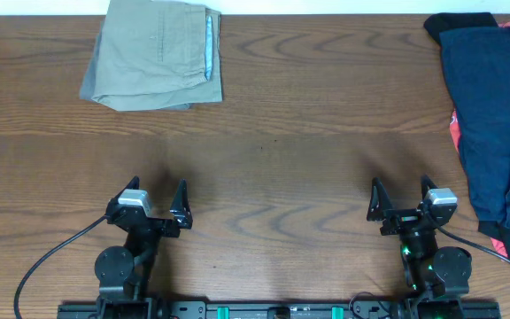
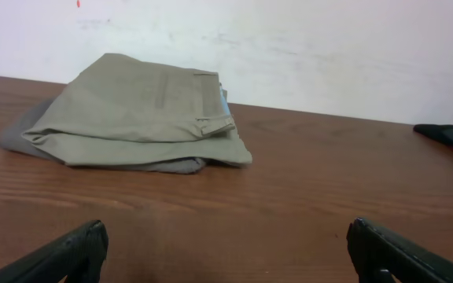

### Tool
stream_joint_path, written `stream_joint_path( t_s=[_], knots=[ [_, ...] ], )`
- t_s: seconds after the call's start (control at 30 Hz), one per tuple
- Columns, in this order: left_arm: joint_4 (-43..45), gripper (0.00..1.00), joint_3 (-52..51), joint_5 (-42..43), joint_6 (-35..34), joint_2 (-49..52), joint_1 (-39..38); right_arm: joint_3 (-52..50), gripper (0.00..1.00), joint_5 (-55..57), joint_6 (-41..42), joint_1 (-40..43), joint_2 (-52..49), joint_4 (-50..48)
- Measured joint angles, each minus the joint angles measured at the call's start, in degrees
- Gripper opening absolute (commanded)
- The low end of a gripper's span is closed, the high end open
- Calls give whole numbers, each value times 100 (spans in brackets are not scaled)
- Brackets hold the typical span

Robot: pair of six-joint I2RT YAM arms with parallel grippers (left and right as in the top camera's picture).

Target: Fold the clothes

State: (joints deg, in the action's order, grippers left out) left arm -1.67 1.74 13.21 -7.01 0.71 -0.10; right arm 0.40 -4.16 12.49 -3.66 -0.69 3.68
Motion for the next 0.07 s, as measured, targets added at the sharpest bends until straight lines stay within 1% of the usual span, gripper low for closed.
stream_joint_path(
  t_s=[0.07],
  knots=[
    [0, 97, 0, 0, 0, 0, 0, 0, 99, 0, 0, 0, 0, 0]
  ],
)
